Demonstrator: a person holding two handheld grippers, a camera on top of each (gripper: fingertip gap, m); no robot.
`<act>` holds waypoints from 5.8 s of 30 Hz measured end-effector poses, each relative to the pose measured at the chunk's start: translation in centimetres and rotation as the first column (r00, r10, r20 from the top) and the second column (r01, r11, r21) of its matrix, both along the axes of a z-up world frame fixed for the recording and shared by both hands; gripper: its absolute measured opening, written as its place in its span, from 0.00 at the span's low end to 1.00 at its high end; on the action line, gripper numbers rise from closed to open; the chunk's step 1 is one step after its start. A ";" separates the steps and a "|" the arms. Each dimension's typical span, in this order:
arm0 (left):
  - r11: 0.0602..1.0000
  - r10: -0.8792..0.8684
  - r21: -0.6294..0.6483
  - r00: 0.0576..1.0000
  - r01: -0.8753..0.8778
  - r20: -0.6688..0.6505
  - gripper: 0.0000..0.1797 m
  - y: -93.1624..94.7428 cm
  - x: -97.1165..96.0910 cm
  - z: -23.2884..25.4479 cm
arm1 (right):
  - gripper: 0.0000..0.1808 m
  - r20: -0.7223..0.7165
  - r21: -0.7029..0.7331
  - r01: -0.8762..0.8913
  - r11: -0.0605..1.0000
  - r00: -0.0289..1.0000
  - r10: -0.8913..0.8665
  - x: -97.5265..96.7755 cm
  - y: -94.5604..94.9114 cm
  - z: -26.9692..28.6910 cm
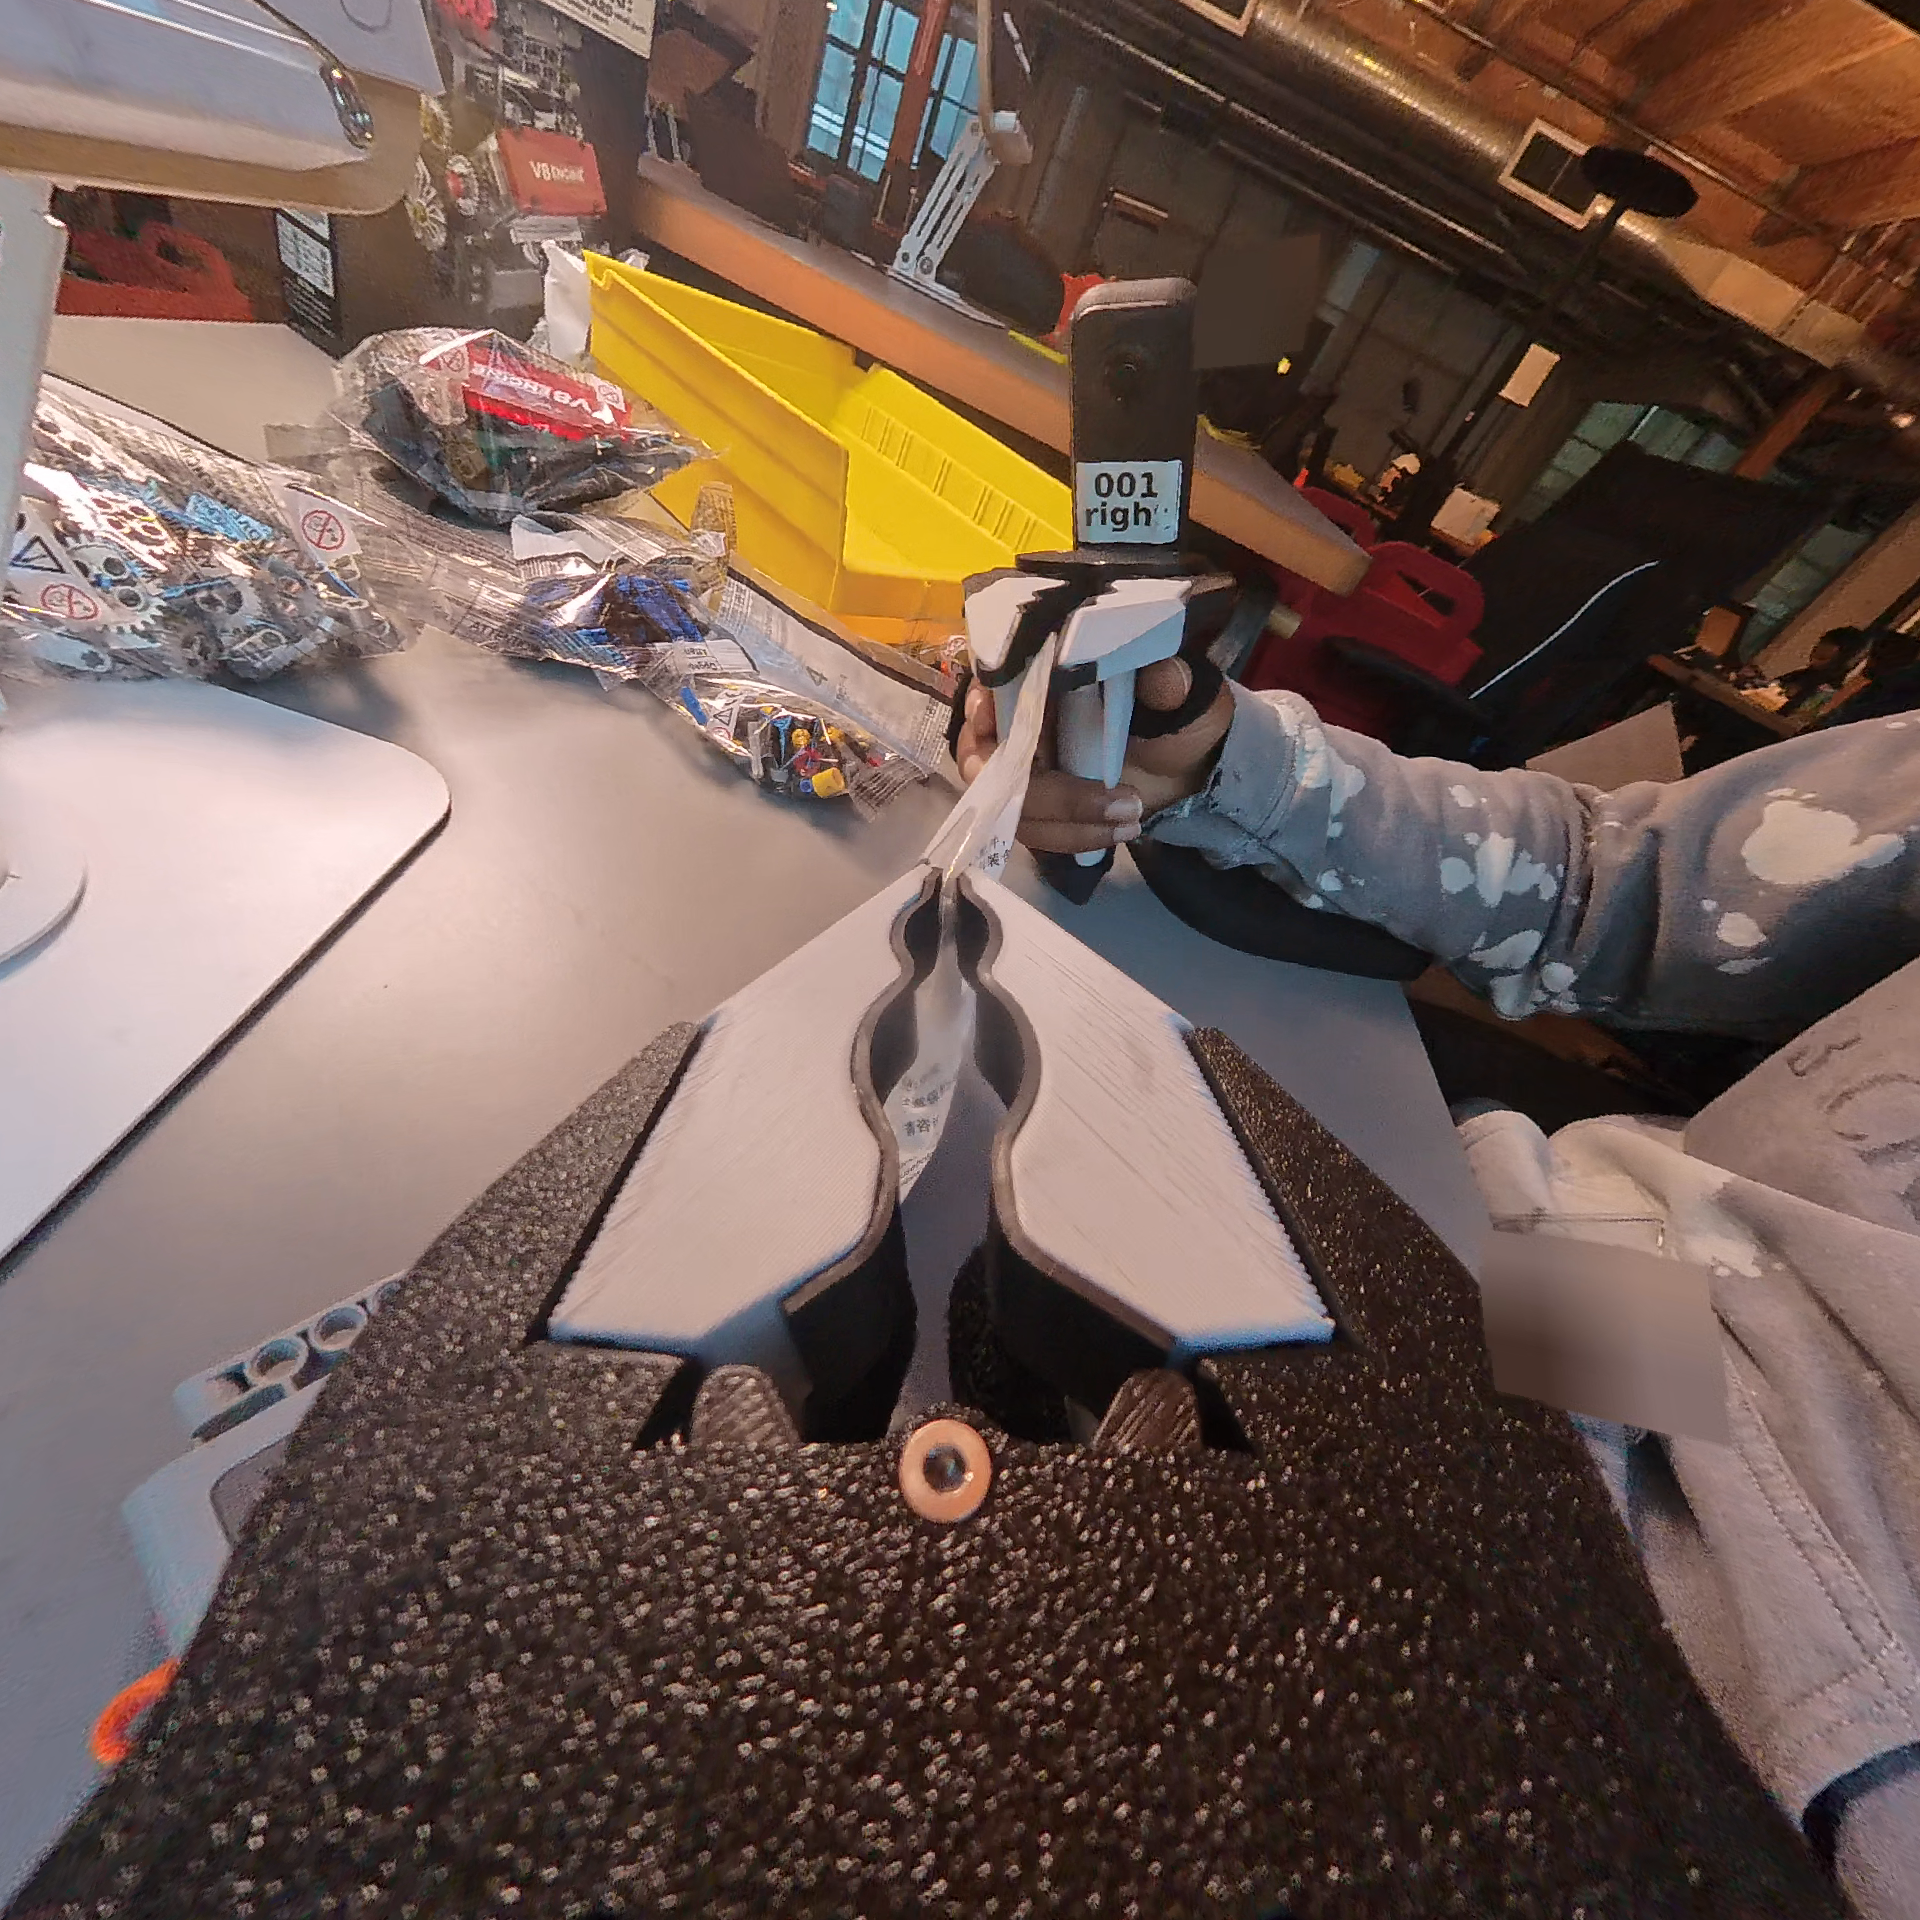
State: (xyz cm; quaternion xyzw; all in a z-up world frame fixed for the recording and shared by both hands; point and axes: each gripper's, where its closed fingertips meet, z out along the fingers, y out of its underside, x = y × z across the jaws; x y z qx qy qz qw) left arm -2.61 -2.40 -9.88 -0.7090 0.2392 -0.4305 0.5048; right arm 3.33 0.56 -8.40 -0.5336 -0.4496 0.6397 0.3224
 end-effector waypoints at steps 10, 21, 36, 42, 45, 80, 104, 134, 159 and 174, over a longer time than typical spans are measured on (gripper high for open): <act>1.000 0.002 -0.006 0.999 -0.001 0.039 0.00 0.0 0.3 0.5 | 0.00 0.252 0.441 0.035 0.897 0.954 -0.161 -2.3 -1.0 -4.0; 0.992 -0.122 -0.032 0.987 0.120 -0.105 0.19 -1.6 4.3 -2.4 | 0.00 0.174 -0.201 -0.146 0.969 0.968 0.182 -1.0 -3.7 -2.6; 0.970 -0.087 -0.231 0.996 0.080 -0.020 0.00 -0.7 3.6 -3.6 | 0.15 0.371 0.503 0.050 0.863 0.889 -0.268 -2.7 -1.3 -6.3; 0.955 -0.113 -0.278 0.993 0.103 -0.019 0.00 -1.1 4.1 -4.2 | 0.21 0.405 0.567 0.042 0.823 0.856 -0.323 -2.9 -1.2 -7.4; 0.945 -0.122 -0.306 0.992 0.116 -0.001 0.00 -1.3 4.2 -4.3 | 0.26 0.383 0.618 0.057 0.784 0.849 -0.364 -3.1 -1.1 -7.3; 0.975 -0.165 -0.168 0.982 0.148 -0.090 0.00 -2.6 5.3 -2.9 | 0.00 0.389 0.572 0.137 0.809 0.823 -0.414 -1.5 2.2 -5.7; 0.966 0.074 -0.253 0.992 -0.046 0.099 0.02 0.8 -1.0 -1.0 | 0.01 0.401 0.290 -0.308 0.906 0.899 0.177 -5.2 -5.2 -5.5; 0.970 0.093 -0.238 0.985 -0.056 0.147 0.01 0.6 -2.1 0.6 | 0.00 0.517 0.314 -0.366 0.876 0.840 0.165 -4.0 -5.9 -5.7; 0.992 0.003 -0.097 0.771 -0.084 -0.637 0.00 0.2 3.3 -8.5 | 0.00 0.646 0.609 -0.529 0.591 0.763 0.019 -2.2 -9.4 -9.4; 0.993 -0.024 -0.105 0.783 -0.053 -0.622 0.00 0.1 4.0 -8.4 | 0.00 0.607 0.605 -0.454 0.655 0.794 -0.011 0.3 -11.4 -8.9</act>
